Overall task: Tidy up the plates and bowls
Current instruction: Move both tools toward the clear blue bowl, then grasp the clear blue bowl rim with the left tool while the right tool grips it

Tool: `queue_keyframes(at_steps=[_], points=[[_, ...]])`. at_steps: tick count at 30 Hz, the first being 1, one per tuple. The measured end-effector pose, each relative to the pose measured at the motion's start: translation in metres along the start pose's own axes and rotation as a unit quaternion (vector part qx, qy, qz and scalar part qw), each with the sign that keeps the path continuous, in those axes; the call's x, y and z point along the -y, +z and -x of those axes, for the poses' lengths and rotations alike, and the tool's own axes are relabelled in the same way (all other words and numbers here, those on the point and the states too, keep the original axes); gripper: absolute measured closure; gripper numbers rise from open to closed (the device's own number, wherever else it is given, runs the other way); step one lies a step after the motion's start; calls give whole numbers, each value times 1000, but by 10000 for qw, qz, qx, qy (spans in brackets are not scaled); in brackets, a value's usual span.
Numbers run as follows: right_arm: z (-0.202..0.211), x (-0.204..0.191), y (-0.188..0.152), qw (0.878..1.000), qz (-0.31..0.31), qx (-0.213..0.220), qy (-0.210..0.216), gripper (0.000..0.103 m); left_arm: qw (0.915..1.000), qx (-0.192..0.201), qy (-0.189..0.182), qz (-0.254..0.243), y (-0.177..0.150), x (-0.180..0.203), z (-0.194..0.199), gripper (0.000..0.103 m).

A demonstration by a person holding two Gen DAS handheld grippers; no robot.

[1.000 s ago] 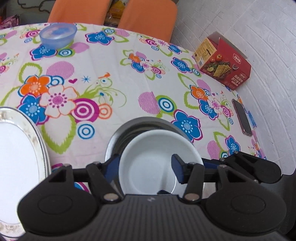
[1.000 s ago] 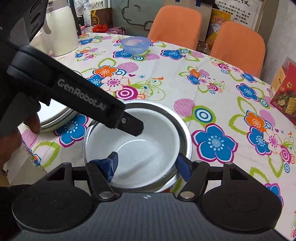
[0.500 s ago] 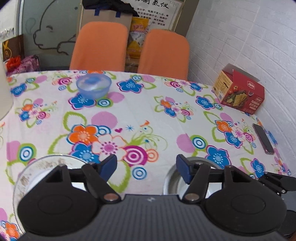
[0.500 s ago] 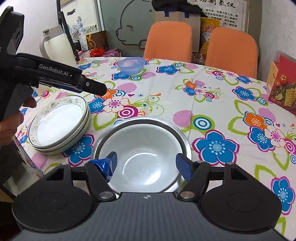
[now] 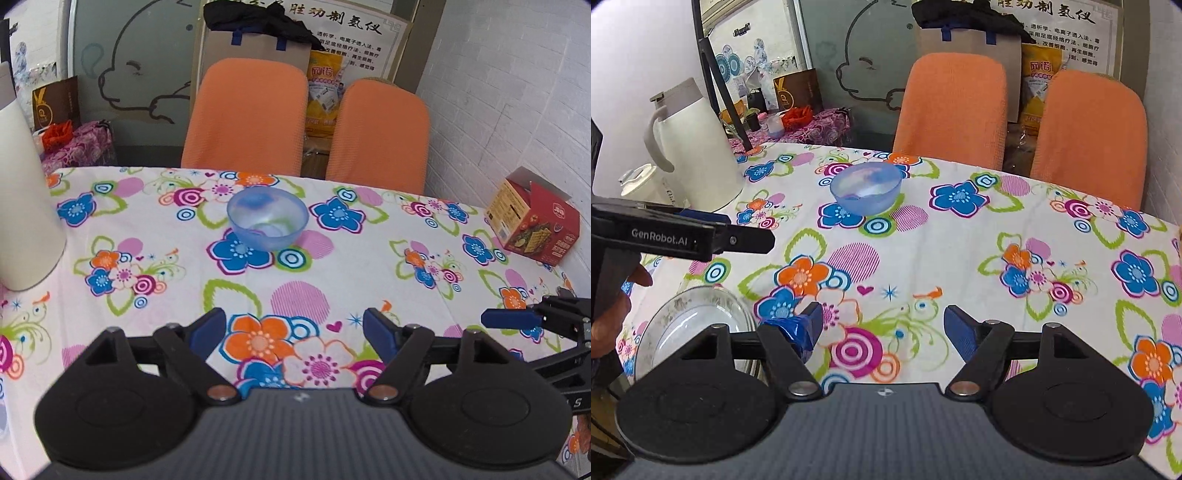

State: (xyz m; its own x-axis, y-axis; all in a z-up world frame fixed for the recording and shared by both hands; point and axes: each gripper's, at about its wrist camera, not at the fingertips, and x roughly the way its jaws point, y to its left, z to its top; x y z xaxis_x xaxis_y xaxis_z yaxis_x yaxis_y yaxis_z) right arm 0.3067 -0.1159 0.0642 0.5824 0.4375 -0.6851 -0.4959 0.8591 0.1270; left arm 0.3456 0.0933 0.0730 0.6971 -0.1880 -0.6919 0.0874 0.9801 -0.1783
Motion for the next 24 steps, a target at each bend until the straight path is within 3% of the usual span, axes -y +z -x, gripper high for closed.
queue_keyframes(at_steps=[10,17,24], points=[[-90,7,57,9996,-113,-266,68,44,9952,-265,151,935,51,-80,-63,27],[-128,5,91,9998,-196,15,27,44,9915,-465,150,1208,80,-89,-114,27],[-183,-4,109,9982,344,-280,-401,44,9897,-797,306,1147,98,-88,-167,27]])
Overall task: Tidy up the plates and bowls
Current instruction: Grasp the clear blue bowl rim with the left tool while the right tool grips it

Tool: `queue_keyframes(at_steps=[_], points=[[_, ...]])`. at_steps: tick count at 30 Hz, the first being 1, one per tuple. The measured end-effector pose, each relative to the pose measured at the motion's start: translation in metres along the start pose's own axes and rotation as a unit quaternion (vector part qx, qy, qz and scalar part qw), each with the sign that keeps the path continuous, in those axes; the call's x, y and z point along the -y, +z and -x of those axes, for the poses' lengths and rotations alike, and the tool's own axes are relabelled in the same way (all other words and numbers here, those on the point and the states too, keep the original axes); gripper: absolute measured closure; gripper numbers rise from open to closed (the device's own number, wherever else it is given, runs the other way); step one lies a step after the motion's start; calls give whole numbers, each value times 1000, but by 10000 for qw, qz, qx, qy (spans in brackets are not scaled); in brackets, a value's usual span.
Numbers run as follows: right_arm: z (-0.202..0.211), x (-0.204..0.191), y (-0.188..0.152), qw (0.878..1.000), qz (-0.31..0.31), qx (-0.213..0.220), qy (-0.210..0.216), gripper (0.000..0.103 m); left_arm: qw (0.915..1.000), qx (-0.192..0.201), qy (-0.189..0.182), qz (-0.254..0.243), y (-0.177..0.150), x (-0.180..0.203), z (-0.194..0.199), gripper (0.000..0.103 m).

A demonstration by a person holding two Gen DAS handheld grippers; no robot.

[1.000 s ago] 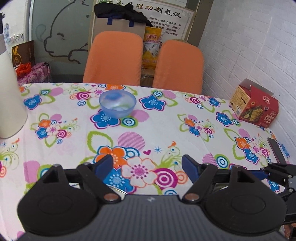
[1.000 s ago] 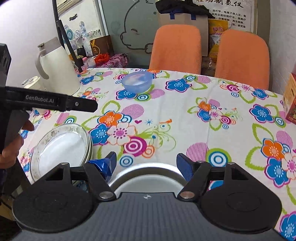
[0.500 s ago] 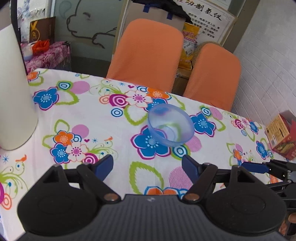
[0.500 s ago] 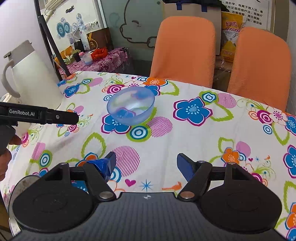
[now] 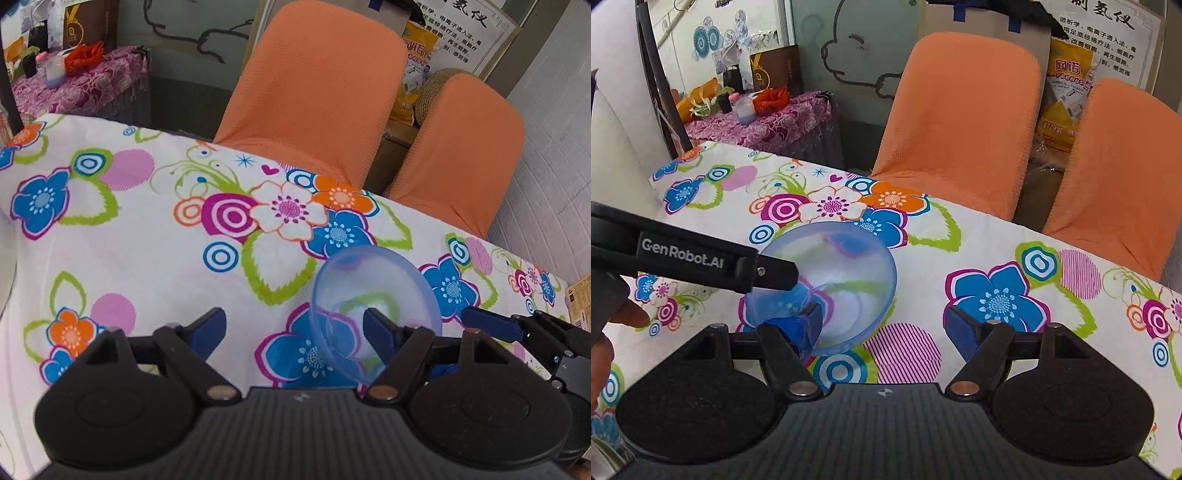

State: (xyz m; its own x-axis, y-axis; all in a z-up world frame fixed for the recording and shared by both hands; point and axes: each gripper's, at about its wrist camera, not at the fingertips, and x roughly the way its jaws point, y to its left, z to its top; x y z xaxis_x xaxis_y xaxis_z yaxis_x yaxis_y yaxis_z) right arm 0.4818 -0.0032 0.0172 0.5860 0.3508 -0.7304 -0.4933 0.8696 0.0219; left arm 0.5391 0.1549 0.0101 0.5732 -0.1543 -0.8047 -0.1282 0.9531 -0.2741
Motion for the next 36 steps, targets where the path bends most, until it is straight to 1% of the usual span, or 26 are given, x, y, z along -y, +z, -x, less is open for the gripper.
queue_keyframes(at_steps=[2,6,9,14,16,18,19,21,22,24,27,29,30,33,36], points=[[-10,-3,2,9999,65,-77,-4,44,9999,-69,88,-19,5,1,-12,27],[-20,-3,1,9998,58,-152,77,44,9998,-174,15,-16,7,1,-24,27],[-25,-5,0,9997,113,-203,84,44,9998,-126,70,-132,7,4,-27,27],[-30,-4,2,9998,40,-132,148,44,9996,-22,153,-237,7,8,-31,28],[-30,-6,1,9997,30,-102,231,45,9994,45,216,-266,7,10,-31,37],[-29,-10,1,9993,54,-108,342,47,9992,67,271,-292,7,12,-29,72],[-29,-13,2,9989,84,-151,443,48,9995,6,158,-281,7,13,-29,78],[-27,-22,1,9978,120,-214,619,48,9996,-147,-98,-216,8,14,-28,87],[-25,-25,2,9977,81,-263,625,48,9993,-238,-239,-163,7,16,-28,87],[-22,-27,1,9973,76,-351,644,48,9995,-266,-116,-150,5,18,-27,87],[-15,-20,-2,9940,-329,-505,913,47,9986,-419,-308,26,2,12,-23,87],[-10,-17,-6,9899,-602,-643,1109,46,9981,-495,-365,85,-1,11,-18,87],[-6,-18,-8,9891,-645,-686,1132,46,9979,-515,-376,101,-4,11,-16,87],[11,-25,-18,9911,-544,-645,1030,45,9977,-505,-446,55,-17,17,0,87],[37,-31,-30,9931,-471,-505,945,44,9984,-374,-423,-73,-34,29,22,87]])
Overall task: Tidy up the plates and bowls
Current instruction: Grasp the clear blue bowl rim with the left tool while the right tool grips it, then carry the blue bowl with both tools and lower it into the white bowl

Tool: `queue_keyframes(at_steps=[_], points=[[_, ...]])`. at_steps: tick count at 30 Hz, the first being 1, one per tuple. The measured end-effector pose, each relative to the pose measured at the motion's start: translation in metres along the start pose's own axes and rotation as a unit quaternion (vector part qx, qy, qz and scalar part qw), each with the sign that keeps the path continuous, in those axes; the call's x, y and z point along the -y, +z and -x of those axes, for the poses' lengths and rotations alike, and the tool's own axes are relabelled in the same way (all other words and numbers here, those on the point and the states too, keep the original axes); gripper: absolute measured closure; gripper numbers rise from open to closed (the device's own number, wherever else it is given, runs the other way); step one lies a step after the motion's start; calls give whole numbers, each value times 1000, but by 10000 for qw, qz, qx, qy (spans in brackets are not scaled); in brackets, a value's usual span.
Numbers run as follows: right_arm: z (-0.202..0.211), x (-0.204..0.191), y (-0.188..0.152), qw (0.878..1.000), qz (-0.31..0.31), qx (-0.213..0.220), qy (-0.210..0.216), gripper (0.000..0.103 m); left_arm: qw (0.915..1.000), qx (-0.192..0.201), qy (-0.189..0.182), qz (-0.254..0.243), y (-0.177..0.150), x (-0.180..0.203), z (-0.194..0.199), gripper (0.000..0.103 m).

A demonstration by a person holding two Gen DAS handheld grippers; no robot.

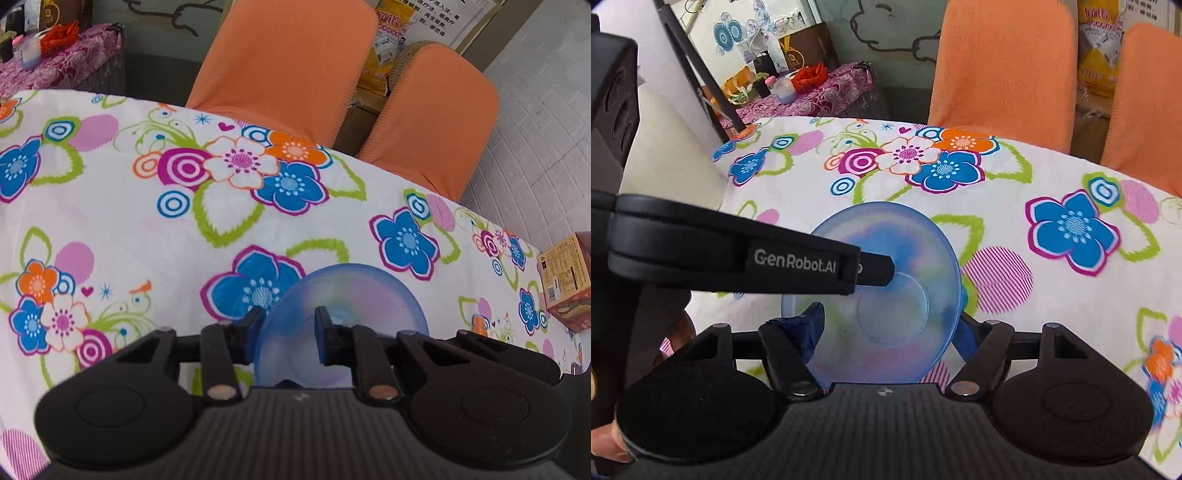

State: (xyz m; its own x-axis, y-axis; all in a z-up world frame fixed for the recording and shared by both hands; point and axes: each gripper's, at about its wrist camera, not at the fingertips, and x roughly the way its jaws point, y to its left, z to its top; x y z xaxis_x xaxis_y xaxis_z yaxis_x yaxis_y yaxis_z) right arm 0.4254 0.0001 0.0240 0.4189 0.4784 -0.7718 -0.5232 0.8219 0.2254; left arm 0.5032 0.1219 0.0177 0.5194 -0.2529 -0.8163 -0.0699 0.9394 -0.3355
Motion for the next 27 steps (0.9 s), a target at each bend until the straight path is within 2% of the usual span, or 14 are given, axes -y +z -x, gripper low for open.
queue_keyframes(at_steps=[9,15,21,25,27], points=[[101,-22,-82,9956,123,788,-483,44,9978,412,-285,-437,-91,62,75,87],[158,-21,-149,9901,-164,1202,-703,43,9938,484,-651,-758,-158,100,108,87],[187,-20,-212,9802,-639,1546,-1064,43,9877,405,-893,-1216,-217,136,117,87],[187,-22,-241,9742,-870,1651,-1266,43,9831,441,-792,-1592,-248,152,116,86],[183,-19,-245,9725,-898,1636,-1392,43,9807,399,-770,-1751,-255,158,111,86]])
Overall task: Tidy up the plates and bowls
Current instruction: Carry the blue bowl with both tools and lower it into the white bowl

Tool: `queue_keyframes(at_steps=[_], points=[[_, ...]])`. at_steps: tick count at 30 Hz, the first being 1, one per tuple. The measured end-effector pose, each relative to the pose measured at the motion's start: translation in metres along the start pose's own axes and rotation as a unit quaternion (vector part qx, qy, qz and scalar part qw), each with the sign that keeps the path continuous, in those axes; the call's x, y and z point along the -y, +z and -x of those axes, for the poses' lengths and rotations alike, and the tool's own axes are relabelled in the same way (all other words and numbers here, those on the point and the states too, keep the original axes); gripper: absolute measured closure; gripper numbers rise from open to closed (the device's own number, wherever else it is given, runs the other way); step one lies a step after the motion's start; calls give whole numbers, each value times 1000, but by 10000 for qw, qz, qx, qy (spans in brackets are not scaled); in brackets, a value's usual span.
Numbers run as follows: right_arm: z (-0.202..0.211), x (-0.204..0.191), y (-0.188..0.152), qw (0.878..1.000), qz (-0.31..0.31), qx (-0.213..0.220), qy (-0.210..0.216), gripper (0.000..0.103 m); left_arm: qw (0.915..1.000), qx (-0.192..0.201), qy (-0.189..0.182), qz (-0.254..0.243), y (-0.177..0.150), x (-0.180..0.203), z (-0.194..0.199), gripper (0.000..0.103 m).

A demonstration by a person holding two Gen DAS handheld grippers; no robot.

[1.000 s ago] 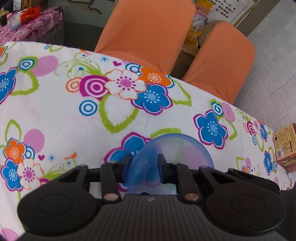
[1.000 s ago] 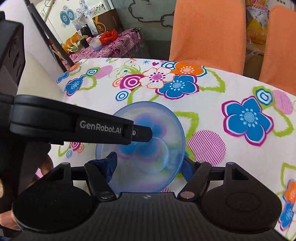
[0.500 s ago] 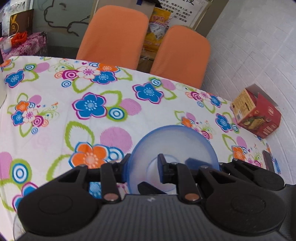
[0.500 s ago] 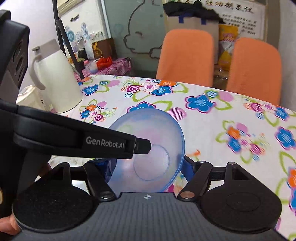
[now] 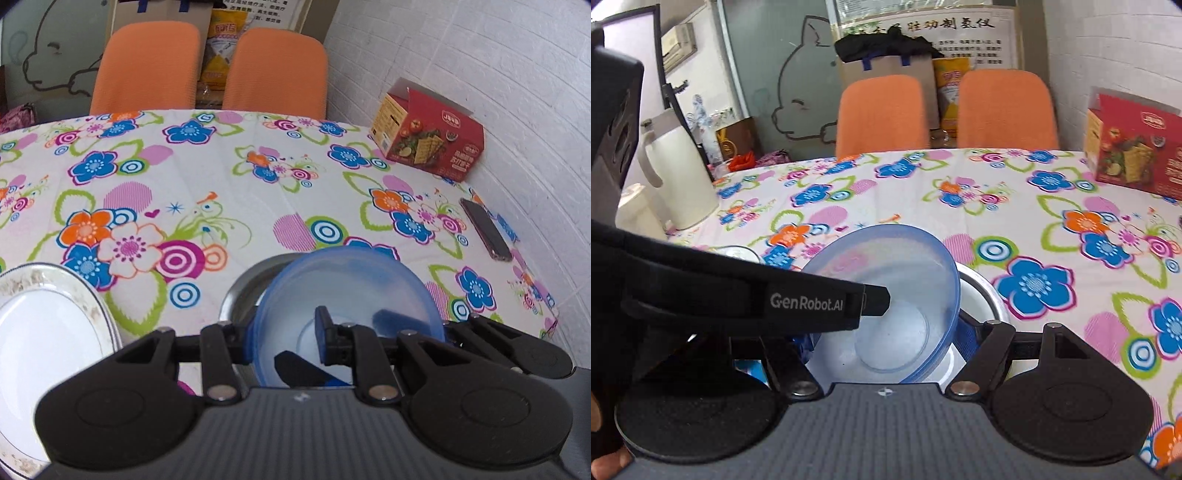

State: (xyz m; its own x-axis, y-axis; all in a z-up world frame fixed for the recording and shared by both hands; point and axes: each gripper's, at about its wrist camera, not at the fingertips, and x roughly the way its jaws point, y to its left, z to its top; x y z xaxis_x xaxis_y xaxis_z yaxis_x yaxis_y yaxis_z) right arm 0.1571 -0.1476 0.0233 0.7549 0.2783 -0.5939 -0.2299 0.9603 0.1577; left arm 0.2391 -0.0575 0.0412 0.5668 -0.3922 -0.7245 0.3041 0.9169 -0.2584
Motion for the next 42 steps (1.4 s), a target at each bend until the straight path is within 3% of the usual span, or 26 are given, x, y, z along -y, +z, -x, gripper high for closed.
queue_keyframes(at_steps=[8,10,11,12,17,22,25,26,27,31,42], points=[[-17,21,-4,9999,-89,-87,65,45,9998,-184,59,26,6,-3,-30,84],[-18,26,-3,9998,-142,-16,147,45,9997,-221,-29,79,9,-7,-36,72],[-17,27,-3,9997,-171,19,165,45,9997,-209,-101,119,10,-9,-37,47],[-16,29,-3,9996,-202,74,172,45,9995,-184,-226,133,12,-10,-37,35],[1,42,1,9981,-437,429,63,45,9994,188,-300,30,18,-11,-22,29],[19,63,-2,9932,-828,763,-304,44,9978,569,-303,154,29,-23,3,27],[21,75,-8,9908,-1110,714,-314,44,9969,746,-124,194,29,-30,11,19],[20,78,-11,9903,-1175,675,-311,44,9968,771,-16,204,27,-32,12,13],[19,79,-13,9901,-1224,612,-299,44,9968,774,65,195,26,-33,11,8],[11,78,-23,9910,-1250,409,-254,44,9975,630,328,53,19,-38,4,8],[-13,63,-27,9962,-829,-64,-264,44,9961,154,550,-673,13,-26,-31,6]])
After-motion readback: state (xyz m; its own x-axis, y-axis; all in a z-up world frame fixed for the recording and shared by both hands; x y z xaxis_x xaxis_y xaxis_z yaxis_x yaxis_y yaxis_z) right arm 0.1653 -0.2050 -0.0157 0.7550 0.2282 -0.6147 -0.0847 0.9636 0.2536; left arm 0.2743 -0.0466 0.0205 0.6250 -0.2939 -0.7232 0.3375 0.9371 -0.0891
